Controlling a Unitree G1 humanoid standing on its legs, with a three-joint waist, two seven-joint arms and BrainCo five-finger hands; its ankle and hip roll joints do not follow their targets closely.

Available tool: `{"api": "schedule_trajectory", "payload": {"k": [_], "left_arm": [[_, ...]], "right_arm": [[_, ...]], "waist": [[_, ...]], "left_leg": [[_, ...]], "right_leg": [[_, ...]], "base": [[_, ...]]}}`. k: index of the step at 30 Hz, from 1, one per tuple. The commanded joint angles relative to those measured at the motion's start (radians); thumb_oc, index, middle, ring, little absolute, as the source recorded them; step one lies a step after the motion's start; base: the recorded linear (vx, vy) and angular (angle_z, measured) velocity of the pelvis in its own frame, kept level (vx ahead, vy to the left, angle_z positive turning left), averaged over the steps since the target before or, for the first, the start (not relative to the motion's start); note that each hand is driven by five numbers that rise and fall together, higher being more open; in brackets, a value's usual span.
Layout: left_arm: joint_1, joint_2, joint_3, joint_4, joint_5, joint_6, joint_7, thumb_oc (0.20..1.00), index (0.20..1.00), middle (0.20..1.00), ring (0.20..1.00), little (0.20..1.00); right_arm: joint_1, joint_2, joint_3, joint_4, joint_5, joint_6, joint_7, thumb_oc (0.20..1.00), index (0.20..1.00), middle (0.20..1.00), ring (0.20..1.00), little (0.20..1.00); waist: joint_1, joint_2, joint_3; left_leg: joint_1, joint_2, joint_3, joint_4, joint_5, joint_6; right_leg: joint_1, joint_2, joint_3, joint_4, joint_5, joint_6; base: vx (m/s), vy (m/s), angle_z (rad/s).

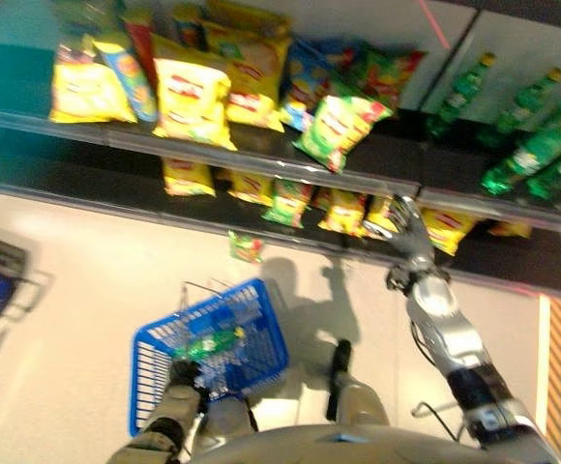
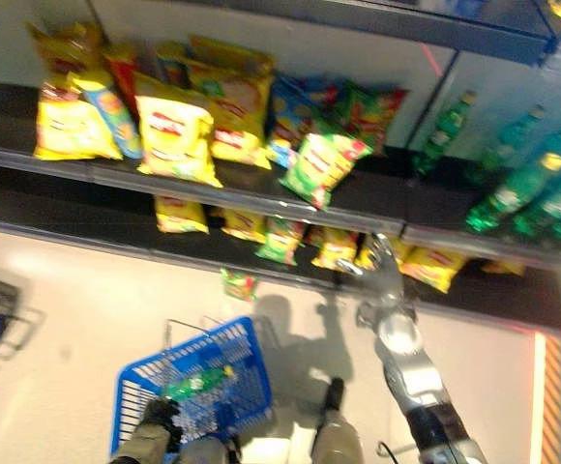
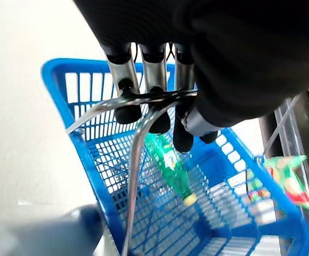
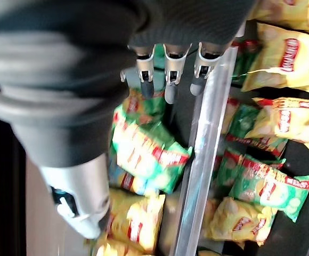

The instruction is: Pick up the snacks into the basket

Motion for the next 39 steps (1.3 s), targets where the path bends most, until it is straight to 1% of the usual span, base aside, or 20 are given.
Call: {"api": "schedule_trajectory", "payload": {"k": [1,2,3,5,6,10,11,12,16,17,18,19,21,24,25,28,34,36,38,39], "left_arm": [[0.024,-0.005,0.001,-0.043,-0.01,-0.03,0.038,0.2,0.2,0.2,0.2,0.2],[0.024,-0.005,0.001,-0.043,-0.01,-0.03,0.038,0.2,0.2,0.2,0.2,0.2],[0.027,-0.008,-0.001,-0.065,-0.026,-0.037,0.04,0.2,0.2,0.2,0.2,0.2],[0.029,-0.011,-0.006,-0.077,-0.036,-0.036,0.038,0.2,0.2,0.2,0.2,0.2],[0.03,-0.017,-0.013,-0.094,-0.053,-0.042,0.04,0.2,0.2,0.2,0.2,0.2],[0.025,-0.029,-0.039,-0.155,-0.091,-0.057,0.039,0.2,0.2,0.2,0.2,0.2],[0.026,-0.029,-0.039,-0.155,-0.091,-0.057,0.039,0.2,0.2,0.2,0.2,0.2],[0.021,-0.035,-0.062,-0.184,-0.106,-0.064,0.033,0.2,0.2,0.2,0.2,0.2],[0.007,-0.043,-0.104,-0.223,-0.127,-0.076,0.03,0.2,0.2,0.2,0.2,0.2],[0.007,-0.043,-0.104,-0.223,-0.127,-0.076,0.03,0.2,0.2,0.2,0.2,0.2],[-0.002,-0.046,-0.125,-0.231,-0.135,-0.08,0.027,0.2,0.2,0.2,0.2,0.2],[-0.004,-0.046,-0.124,-0.231,-0.135,-0.08,0.027,0.2,0.2,0.2,0.2,0.2],[-0.009,-0.046,-0.155,-0.247,-0.144,-0.09,0.017,0.2,0.2,0.2,0.2,0.2],[-0.012,-0.04,-0.174,-0.248,-0.148,-0.096,0.009,0.2,0.2,0.2,0.2,0.2],[-0.013,-0.041,-0.173,-0.248,-0.148,-0.096,0.009,0.2,0.2,0.2,0.2,0.2],[-0.023,-0.035,-0.184,-0.236,-0.159,-0.101,0.004,0.2,0.2,0.2,0.2,0.2],[-0.024,-0.029,-0.19,-0.236,-0.16,-0.106,0.01,0.2,0.2,0.2,0.2,0.2],[-0.026,-0.019,-0.2,-0.239,-0.164,-0.111,0.011,0.2,0.2,0.2,0.2,0.2],[-0.027,-0.018,-0.202,-0.24,-0.167,-0.113,0.009,0.2,0.2,0.2,0.2,0.2],[-0.027,-0.016,-0.208,-0.245,-0.177,-0.118,0.005,0.2,0.2,0.2,0.2,0.2]], "right_arm": [[-0.109,-0.03,-0.072,-0.009,0.068,-0.048,-0.035,1.0,1.0,1.0,1.0,1.0],[-0.109,-0.03,-0.072,-0.009,0.068,-0.048,-0.035,1.0,1.0,1.0,1.0,1.0],[-0.113,-0.034,-0.098,0.0,0.097,-0.057,-0.051,1.0,1.0,1.0,1.0,1.0],[-0.112,-0.045,-0.118,0.006,0.097,-0.058,-0.061,1.0,1.0,1.0,1.0,1.0],[-0.115,-0.067,-0.147,0.008,0.111,-0.064,-0.07,1.0,1.0,1.0,1.0,1.0],[-0.169,-0.141,-0.174,0.031,0.117,-0.067,-0.084,1.0,1.0,1.0,1.0,1.0],[-0.168,-0.142,-0.174,0.031,0.117,-0.067,-0.084,1.0,1.0,1.0,1.0,1.0],[-0.214,-0.181,-0.17,0.052,0.116,-0.063,-0.093,1.0,1.0,1.0,1.0,1.0],[-0.335,-0.229,-0.12,0.1,0.129,-0.064,-0.104,1.0,1.0,1.0,1.0,1.0],[-0.336,-0.229,-0.12,0.1,0.129,-0.064,-0.104,1.0,1.0,1.0,1.0,1.0],[-0.415,-0.251,-0.084,0.148,0.141,-0.06,-0.105,1.0,1.0,1.0,1.0,1.0],[-0.418,-0.252,-0.083,0.151,0.142,-0.062,-0.104,1.0,1.0,1.0,1.0,1.0],[-0.538,-0.279,-0.023,0.243,0.189,-0.06,-0.088,1.0,1.0,1.0,1.0,1.0],[-0.647,-0.314,0.004,0.336,0.224,-0.06,-0.091,1.0,1.0,1.0,1.0,1.0],[-0.651,-0.315,0.006,0.339,0.226,-0.061,-0.089,1.0,1.0,1.0,1.0,1.0],[-0.748,-0.347,0.031,0.409,0.261,-0.065,-0.09,1.0,1.0,1.0,1.0,1.0],[-0.8,-0.372,0.044,0.411,0.284,-0.081,-0.086,1.0,1.0,1.0,1.0,1.0],[-0.852,-0.387,0.075,0.466,0.289,-0.077,-0.078,1.0,1.0,1.0,1.0,1.0],[-0.872,-0.388,0.084,0.485,0.296,-0.076,-0.074,1.0,1.0,1.0,1.0,1.0],[-0.911,-0.389,0.096,0.533,0.324,-0.075,-0.065,1.0,1.0,1.0,1.0,1.0]], "waist": [[0.043,0.031,0.043],[0.043,0.031,0.043],[0.044,0.026,0.055],[0.046,0.028,0.066],[0.046,0.029,0.079],[0.044,0.03,0.109],[0.045,0.032,0.109],[0.047,0.033,0.13],[0.049,0.032,0.164],[0.049,0.032,0.164],[0.056,0.028,0.178],[0.055,0.029,0.179],[0.065,0.028,0.196],[0.078,0.028,0.21],[0.077,0.028,0.211],[0.09,0.025,0.227],[0.098,0.011,0.237],[0.109,0.004,0.242],[0.111,0.004,0.245],[0.121,0.002,0.25]], "left_leg": [[-0.021,0.052,0.009,-0.026,-0.005,-0.03],[-0.021,0.052,0.009,-0.026,-0.005,-0.03],[-0.037,0.053,0.008,-0.026,0.005,-0.033],[-0.041,0.058,0.002,-0.026,0.006,-0.038],[-0.055,0.059,-0.007,-0.026,0.014,-0.042],[-0.098,0.072,-0.03,-0.026,0.039,-0.051],[-0.095,0.075,-0.031,-0.026,0.035,-0.053],[-0.113,0.084,-0.038,-0.026,0.046,-0.058],[-0.142,0.098,-0.05,-0.026,0.059,-0.064],[-0.142,0.098,-0.05,-0.026,0.059,-0.064],[-0.155,0.101,-0.056,-0.026,0.066,-0.066],[-0.155,0.101,-0.056,-0.026,0.066,-0.066],[-0.168,0.105,-0.062,-0.026,0.07,-0.069],[-0.179,0.105,-0.068,-0.026,0.072,-0.071],[-0.179,0.105,-0.068,-0.026,0.072,-0.071],[-0.195,0.105,-0.077,-0.026,0.076,-0.075],[-0.208,0.104,-0.089,-0.026,0.074,-0.073],[-0.214,0.103,-0.092,-0.026,0.075,-0.074],[-0.215,0.103,-0.093,-0.026,0.075,-0.073],[-0.218,0.103,-0.098,-0.026,0.074,-0.072]], "right_leg": [[-0.009,-0.097,0.018,0.029,0.084,0.117],[-0.009,-0.097,0.018,0.029,0.084,0.117],[-0.024,-0.099,0.018,0.022,0.089,0.118],[-0.023,-0.092,0.012,0.019,0.081,0.117],[-0.027,-0.089,0.002,0.014,0.077,0.116],[-0.049,-0.082,-0.016,0.008,0.068,0.113],[-0.046,-0.08,-0.017,0.008,0.065,0.113],[-0.058,-0.074,-0.022,0.011,0.058,0.11],[-0.085,-0.06,-0.019,0.017,0.054,0.106],[-0.085,-0.06,-0.019,0.017,0.054,0.106],[-0.095,-0.052,-0.018,0.016,0.055,0.103],[-0.095,-0.052,-0.018,0.016,0.055,0.103],[-0.106,-0.047,-0.021,0.014,0.057,0.102],[-0.11,-0.045,-0.022,0.013,0.057,0.101],[-0.11,-0.045,-0.022,0.013,0.057,0.101],[-0.117,-0.042,-0.026,0.012,0.059,0.103],[-0.117,-0.039,-0.029,0.005,0.059,0.105],[-0.117,-0.038,-0.03,0.003,0.058,0.105],[-0.117,-0.038,-0.03,0.003,0.057,0.105],[-0.116,-0.038,-0.033,0.006,0.055,0.105]], "base": [[0.01,-0.011,-0.11],[-0.01,-0.035,-0.26],[0.0,-0.059,-0.15],[0.01,-0.067,-0.05],[0.0,-0.07,0.02],[-0.01,-0.086,0.07],[-0.03,-0.083,0.07],[-0.03,-0.07,0.04],[-0.03,-0.061,0.04],[-0.03,-0.05,0.02],[-0.02,-0.031,0.06],[-0.03,-0.044,0.09],[-0.01,-0.023,0.1],[0.0,-0.004,0.02],[0.0,0.0,0.0],[0.01,0.006,0.01],[0.01,0.007,0.04],[0.0,0.0,0.0],[0.0,0.012,0.07],[0.0,0.009,0.1]]}}
